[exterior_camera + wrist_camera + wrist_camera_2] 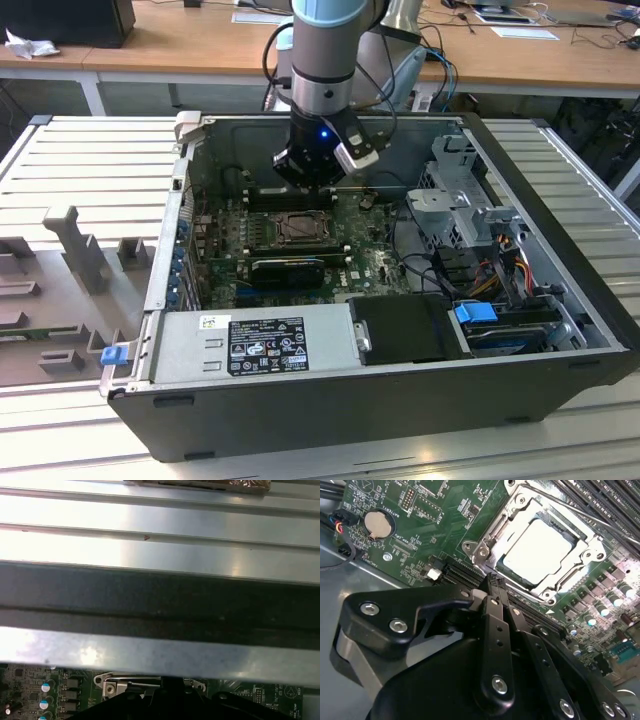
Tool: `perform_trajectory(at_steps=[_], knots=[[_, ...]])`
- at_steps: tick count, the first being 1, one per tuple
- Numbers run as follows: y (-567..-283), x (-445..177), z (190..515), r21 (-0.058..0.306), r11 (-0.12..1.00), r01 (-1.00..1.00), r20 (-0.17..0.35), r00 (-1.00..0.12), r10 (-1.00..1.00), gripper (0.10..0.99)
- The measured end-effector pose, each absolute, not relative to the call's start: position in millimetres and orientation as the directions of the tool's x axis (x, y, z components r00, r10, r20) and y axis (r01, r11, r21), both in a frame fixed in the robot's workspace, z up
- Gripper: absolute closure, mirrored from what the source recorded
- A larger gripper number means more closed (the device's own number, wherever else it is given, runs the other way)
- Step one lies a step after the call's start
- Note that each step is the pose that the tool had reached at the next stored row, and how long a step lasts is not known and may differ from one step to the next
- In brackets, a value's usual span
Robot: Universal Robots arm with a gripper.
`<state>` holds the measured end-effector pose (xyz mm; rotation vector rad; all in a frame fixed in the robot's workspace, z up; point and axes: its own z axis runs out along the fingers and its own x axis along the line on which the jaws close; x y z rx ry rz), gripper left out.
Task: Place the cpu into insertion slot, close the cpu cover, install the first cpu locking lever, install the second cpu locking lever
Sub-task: 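Install the first cpu locking lever, then install the second cpu locking lever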
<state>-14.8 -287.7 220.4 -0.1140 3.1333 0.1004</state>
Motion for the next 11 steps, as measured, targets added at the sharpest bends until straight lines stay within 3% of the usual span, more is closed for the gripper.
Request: perform_trajectory(at_steps=[11], knots=[[-295.4,-14.8,220.4,0.064,0.995,-0.073,-0.007,-0.997,-0.072,0.980]])
